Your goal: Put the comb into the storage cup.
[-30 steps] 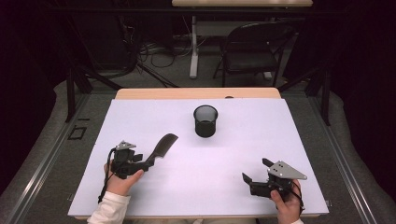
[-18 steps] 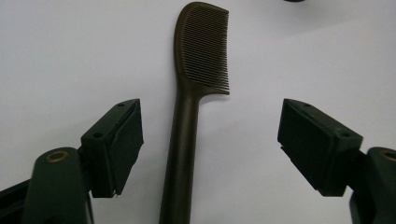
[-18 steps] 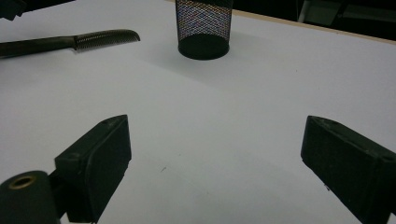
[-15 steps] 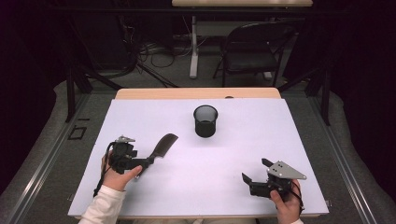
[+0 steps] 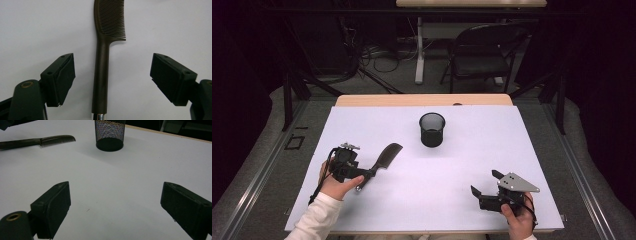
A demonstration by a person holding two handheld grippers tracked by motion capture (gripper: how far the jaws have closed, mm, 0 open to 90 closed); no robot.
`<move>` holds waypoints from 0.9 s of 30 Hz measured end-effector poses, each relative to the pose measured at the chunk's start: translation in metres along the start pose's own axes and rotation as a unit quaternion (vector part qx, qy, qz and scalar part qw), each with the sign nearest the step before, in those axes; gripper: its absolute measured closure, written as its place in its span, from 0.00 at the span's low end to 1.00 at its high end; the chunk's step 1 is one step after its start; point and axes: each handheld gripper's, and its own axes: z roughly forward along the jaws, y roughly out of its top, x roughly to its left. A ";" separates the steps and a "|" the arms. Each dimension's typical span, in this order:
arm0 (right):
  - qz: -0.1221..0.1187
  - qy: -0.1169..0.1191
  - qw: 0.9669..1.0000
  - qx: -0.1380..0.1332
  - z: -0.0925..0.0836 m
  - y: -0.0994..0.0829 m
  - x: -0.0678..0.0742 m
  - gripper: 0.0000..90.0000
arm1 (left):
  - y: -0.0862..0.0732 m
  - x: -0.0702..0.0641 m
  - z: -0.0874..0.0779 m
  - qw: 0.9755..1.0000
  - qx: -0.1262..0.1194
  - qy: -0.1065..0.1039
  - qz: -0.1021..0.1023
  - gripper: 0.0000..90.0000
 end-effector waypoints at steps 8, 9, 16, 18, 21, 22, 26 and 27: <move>0.000 0.001 1.000 0.001 0.000 0.000 0.000 0.10 | 0.003 0.003 -0.001 1.000 0.018 0.001 -0.003 0.24; -0.001 0.001 1.000 0.002 0.000 0.000 0.000 0.10 | 0.004 0.003 -0.001 1.000 0.020 0.001 -0.005 0.25; -0.001 0.000 1.000 0.003 0.000 0.000 0.000 0.11 | 0.005 0.005 -0.001 0.999 0.040 0.008 -0.006 0.25; -0.001 0.002 1.000 0.004 0.001 0.000 0.000 0.11 | 0.006 0.006 0.000 0.999 0.045 0.008 -0.009 0.26; -0.002 0.002 1.000 0.002 0.001 0.000 0.001 0.11 | 0.007 0.008 0.001 0.999 0.052 0.006 -0.011 0.27; -0.002 0.003 1.000 0.003 0.001 0.000 0.001 0.11 | 0.008 0.009 0.002 0.998 0.056 0.006 -0.010 0.28; -0.002 0.003 1.000 0.004 0.001 0.000 0.000 0.11 | 0.009 0.009 0.005 0.998 0.064 0.008 -0.009 0.33; -0.002 0.004 1.000 0.004 0.001 0.000 0.000 0.11 | 0.009 0.010 0.005 0.998 0.068 0.008 -0.008 0.33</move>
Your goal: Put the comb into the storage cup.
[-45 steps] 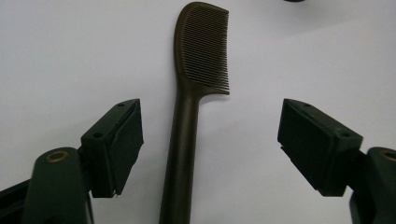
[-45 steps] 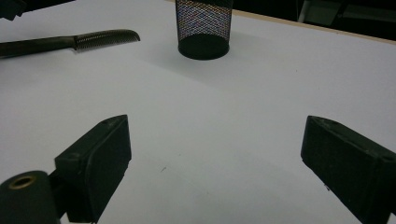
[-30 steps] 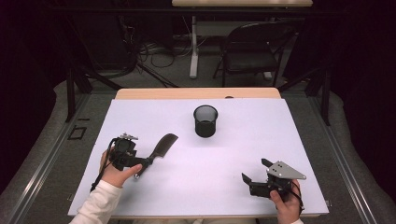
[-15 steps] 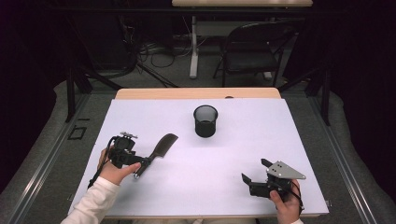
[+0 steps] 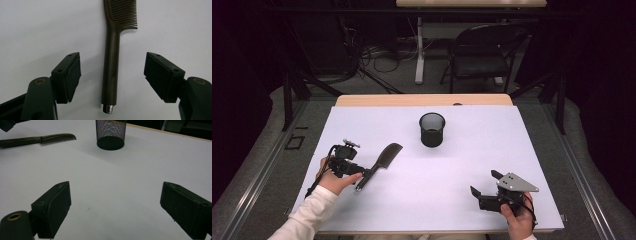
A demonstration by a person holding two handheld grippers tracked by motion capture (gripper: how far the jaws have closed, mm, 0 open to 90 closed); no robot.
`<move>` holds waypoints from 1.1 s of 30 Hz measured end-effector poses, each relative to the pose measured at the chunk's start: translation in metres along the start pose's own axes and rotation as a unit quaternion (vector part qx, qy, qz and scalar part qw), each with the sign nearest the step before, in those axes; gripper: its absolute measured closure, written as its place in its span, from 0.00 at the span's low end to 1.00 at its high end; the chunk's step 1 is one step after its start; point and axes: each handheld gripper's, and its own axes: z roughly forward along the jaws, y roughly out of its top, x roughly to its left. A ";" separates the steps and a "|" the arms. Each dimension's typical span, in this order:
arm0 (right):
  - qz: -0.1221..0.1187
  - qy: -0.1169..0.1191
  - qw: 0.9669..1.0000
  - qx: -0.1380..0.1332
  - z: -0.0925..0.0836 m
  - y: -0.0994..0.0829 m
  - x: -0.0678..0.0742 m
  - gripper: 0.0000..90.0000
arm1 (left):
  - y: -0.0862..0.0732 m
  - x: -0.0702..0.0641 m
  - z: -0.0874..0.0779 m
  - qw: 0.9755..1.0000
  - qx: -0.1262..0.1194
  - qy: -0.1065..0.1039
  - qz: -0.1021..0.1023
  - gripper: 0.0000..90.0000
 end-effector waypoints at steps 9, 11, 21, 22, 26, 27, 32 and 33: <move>-0.001 0.001 1.000 0.003 0.000 0.000 0.000 0.11 | 0.003 -0.003 0.004 1.000 0.008 0.004 0.016 0.40; -0.001 0.002 1.000 0.003 0.000 0.000 0.000 0.11 | 0.003 -0.003 0.004 1.000 0.007 0.003 0.015 0.41; -0.002 0.002 1.000 0.002 0.001 0.000 0.001 0.12 | 0.004 -0.004 0.005 1.000 0.004 0.006 0.017 0.45; -0.003 0.003 1.000 0.004 0.000 0.000 0.001 0.12 | 0.004 -0.004 0.005 1.000 0.004 0.006 0.019 0.46; -0.003 0.004 1.000 0.003 0.001 0.000 0.001 0.12 | 0.004 -0.005 0.007 1.000 0.007 0.005 0.021 0.47; -0.003 0.004 1.000 0.003 0.001 0.000 0.001 0.13 | 0.004 -0.006 0.007 1.000 0.010 0.007 0.025 0.47; -0.004 0.006 1.000 0.005 0.001 0.000 0.001 0.13 | 0.004 -0.008 0.011 0.999 0.017 0.012 0.033 0.49; -0.005 0.006 1.000 0.005 0.001 0.000 0.001 0.13 | 0.004 -0.008 0.012 0.999 0.021 0.013 0.035 0.49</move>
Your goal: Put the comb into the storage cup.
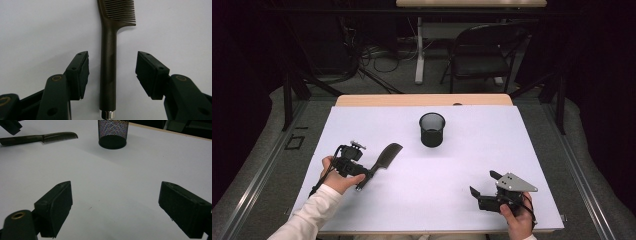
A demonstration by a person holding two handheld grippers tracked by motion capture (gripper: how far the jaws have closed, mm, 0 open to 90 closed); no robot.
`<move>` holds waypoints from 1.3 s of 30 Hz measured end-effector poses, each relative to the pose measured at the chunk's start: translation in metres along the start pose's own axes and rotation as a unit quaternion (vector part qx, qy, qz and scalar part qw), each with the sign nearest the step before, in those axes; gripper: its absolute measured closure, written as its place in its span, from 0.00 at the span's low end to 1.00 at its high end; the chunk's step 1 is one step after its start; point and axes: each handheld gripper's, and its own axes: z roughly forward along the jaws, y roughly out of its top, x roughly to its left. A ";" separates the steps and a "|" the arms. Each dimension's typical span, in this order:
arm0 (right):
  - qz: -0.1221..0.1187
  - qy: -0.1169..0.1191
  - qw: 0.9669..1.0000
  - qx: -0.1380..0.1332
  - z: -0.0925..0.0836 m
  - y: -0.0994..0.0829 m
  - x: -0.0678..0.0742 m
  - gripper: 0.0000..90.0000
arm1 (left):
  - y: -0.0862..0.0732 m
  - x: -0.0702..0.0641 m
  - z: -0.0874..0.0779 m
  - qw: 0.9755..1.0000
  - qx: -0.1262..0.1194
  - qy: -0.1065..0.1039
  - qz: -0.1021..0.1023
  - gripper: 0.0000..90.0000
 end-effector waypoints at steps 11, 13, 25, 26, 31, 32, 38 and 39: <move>-0.001 0.001 1.000 0.000 0.000 0.000 0.000 0.14 | 0.000 -0.002 0.009 1.000 0.018 0.005 0.011 0.51; -0.002 0.001 1.000 0.001 0.000 0.000 0.000 0.14 | 0.000 -0.002 0.010 1.000 0.020 0.007 0.009 0.52; -0.004 0.003 1.000 0.004 0.001 0.000 0.001 0.14 | 0.000 -0.002 0.018 0.999 0.046 0.008 0.013 0.61; -0.004 0.003 1.000 0.004 0.001 0.000 0.001 0.14 | 0.000 -0.002 0.019 0.999 0.048 0.009 0.014 0.63; -0.006 0.004 1.000 0.004 0.001 0.000 0.001 0.15 | 0.000 -0.003 0.022 0.998 0.052 0.022 0.019 0.66; -0.006 0.005 1.000 0.005 0.001 0.000 0.001 0.15 | 0.000 -0.003 0.022 0.998 0.054 0.023 0.020 0.67; -0.005 0.006 1.000 0.004 0.001 0.000 0.001 0.15 | 0.000 -0.004 0.022 0.998 0.056 0.027 0.025 0.70; -0.005 0.006 1.000 0.004 0.001 0.000 0.002 0.15 | 0.000 -0.004 0.022 0.998 0.056 0.027 0.025 0.70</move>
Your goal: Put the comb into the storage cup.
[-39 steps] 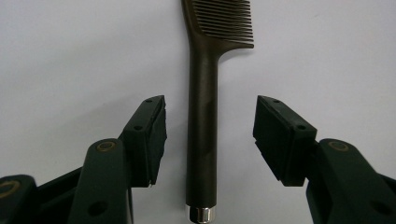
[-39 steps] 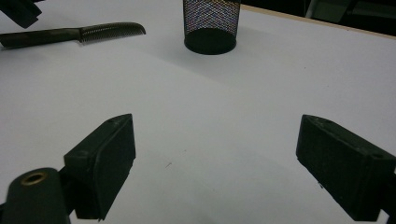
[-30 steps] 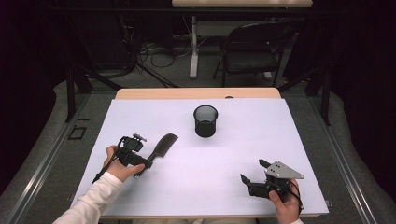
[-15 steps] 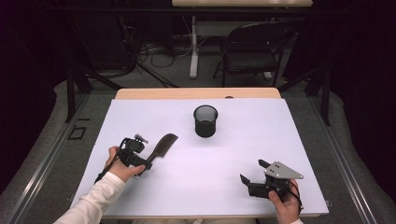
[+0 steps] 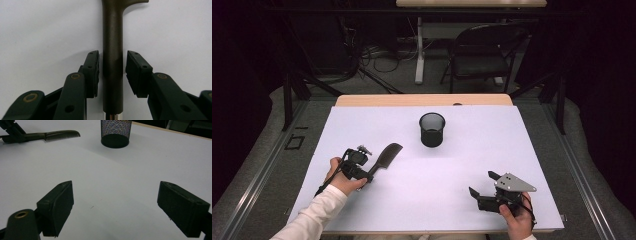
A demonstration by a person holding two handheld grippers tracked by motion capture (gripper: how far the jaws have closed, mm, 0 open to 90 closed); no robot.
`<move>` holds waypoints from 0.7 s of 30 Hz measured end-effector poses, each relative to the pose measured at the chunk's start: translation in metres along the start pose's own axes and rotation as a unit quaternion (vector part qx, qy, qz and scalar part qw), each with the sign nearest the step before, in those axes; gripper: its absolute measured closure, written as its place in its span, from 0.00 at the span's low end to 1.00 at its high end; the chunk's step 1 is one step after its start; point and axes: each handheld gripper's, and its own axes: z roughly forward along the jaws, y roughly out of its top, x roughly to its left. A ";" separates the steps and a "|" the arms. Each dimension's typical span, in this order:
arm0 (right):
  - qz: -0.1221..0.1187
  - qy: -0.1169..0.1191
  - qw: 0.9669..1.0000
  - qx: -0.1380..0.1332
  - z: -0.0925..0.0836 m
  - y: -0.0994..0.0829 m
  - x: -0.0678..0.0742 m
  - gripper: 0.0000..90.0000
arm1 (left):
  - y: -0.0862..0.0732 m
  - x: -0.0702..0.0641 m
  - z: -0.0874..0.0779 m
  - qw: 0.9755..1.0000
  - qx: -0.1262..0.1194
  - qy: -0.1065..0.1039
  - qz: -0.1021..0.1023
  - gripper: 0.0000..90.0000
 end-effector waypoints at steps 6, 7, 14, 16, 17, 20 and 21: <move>0.000 0.000 1.000 0.000 0.000 0.000 0.000 0.15 | 0.000 -0.001 0.002 1.000 0.004 0.003 0.000 0.71; 0.000 0.000 1.000 0.000 0.000 0.000 0.000 0.15 | 0.000 -0.002 0.002 1.000 0.004 0.004 0.000 0.72; -0.001 0.000 1.000 0.001 0.000 0.000 0.000 0.15 | 0.000 -0.002 0.002 1.000 0.005 0.009 -0.001 0.75; -0.001 0.001 1.000 0.000 0.000 0.000 0.000 0.15 | 0.000 -0.002 0.002 1.000 0.004 0.009 -0.002 0.75; -0.001 0.001 1.000 0.001 0.000 0.000 0.000 0.15 | 0.000 -0.002 0.002 1.000 0.004 0.010 -0.003 0.76; -0.001 0.001 1.000 0.000 0.000 0.000 0.000 0.15 | 0.000 -0.001 0.001 1.000 0.007 0.010 -0.001 0.77; -0.002 0.001 1.000 0.000 0.000 0.000 0.000 0.15 | 0.000 -0.001 0.001 1.000 0.006 0.010 -0.002 0.78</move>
